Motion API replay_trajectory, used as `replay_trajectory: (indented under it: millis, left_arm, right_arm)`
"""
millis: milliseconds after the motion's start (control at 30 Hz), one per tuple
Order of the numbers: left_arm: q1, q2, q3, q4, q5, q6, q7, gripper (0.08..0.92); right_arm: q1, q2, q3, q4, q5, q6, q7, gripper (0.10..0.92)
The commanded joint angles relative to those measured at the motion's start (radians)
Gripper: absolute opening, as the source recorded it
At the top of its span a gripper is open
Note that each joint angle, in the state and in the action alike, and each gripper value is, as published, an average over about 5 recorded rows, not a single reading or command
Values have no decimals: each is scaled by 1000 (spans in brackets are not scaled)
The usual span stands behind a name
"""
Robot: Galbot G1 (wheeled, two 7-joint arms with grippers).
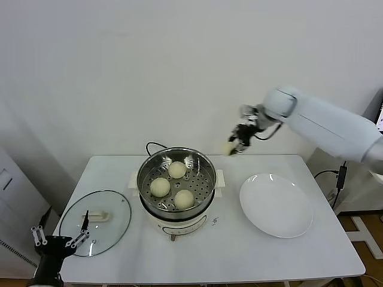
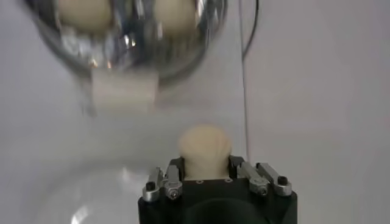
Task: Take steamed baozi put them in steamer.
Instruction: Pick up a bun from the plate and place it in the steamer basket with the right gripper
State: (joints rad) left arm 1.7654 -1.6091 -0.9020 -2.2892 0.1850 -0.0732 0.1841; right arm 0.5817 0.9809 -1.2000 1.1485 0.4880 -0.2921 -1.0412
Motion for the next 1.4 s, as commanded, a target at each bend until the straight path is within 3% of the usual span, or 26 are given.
replay_trajectory:
  millis: [33, 333, 733, 833, 1233, 1333, 1400]
  left_arm:
    - [9, -3, -20, 4, -27, -6, 0, 823]
    - [8, -3, -16, 17, -32, -13, 0, 823]
    - [7, 8, -32, 37, -53, -21, 0, 823]
    - [5, 7, -31, 37, -53, -20, 0, 823]
    - [8, 11, -35, 30, -57, -23, 1, 823]
    - [8, 11, -34, 26, -57, -24, 2, 823]
    - [6, 10, -32, 24, -56, -24, 2, 823]
  right_arm:
    - [80, 170, -150, 134, 164, -169, 65, 446]
    - [-25, 177, -137, 95, 33, -158, 68, 447]
    - [-64, 189, -138, 46, -6, -156, 66, 452]
    - [-69, 193, -139, 42, -10, -157, 71, 488]
    - [-46, 155, -35, 27, 42, -151, 64, 788]
    - [-53, 104, 70, 26, 161, -102, 133, 818]
    - [-76, 58, 124, 28, 310, -36, 290, 821]
